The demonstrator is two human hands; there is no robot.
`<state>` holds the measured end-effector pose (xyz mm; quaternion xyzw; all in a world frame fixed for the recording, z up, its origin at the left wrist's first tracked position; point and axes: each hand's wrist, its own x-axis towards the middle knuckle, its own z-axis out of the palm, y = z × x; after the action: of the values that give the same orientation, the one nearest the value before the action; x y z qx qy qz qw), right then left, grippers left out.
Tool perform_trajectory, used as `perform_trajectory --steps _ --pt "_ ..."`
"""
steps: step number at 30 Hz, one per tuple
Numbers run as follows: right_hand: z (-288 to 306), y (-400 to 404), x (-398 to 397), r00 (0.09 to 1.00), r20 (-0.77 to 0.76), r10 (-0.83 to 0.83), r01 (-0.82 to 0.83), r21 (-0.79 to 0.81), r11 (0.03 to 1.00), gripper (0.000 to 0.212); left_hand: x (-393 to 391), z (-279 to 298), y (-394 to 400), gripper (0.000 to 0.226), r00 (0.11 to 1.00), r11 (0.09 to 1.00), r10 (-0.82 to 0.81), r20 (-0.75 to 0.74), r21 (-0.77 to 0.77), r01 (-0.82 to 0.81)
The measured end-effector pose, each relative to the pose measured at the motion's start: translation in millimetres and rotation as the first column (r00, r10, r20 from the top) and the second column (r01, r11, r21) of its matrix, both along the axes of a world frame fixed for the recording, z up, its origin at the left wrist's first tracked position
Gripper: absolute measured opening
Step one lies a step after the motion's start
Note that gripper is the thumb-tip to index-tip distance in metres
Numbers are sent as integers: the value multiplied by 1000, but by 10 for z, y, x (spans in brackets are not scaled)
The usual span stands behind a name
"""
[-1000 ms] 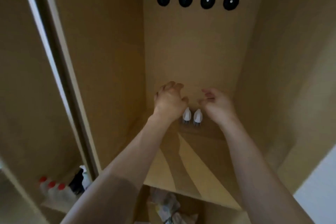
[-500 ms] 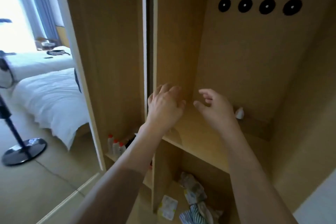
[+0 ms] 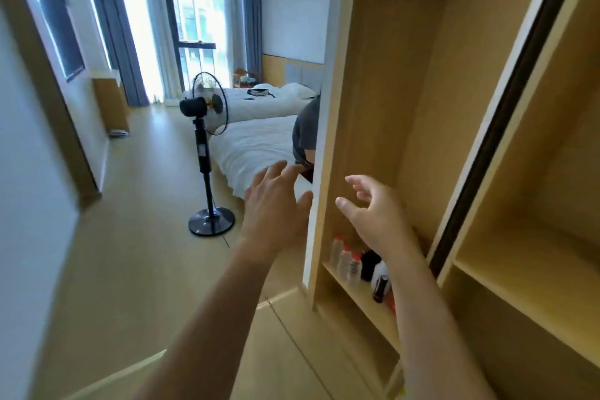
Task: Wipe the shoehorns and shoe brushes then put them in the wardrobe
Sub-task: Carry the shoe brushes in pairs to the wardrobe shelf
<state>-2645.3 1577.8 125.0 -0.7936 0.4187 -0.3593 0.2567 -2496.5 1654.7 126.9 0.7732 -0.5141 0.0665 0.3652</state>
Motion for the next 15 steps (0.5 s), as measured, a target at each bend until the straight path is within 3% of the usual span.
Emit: perform_trajectory --steps 8,15 --pt "-211 522 1592 987 -21 156 -157 -24 987 48 1427 -143 871 51 969 969 246 -25 26 -246" --pt "-355 559 2723 938 -24 345 -345 -19 938 52 2410 -311 1067 52 912 911 409 -34 60 -407"
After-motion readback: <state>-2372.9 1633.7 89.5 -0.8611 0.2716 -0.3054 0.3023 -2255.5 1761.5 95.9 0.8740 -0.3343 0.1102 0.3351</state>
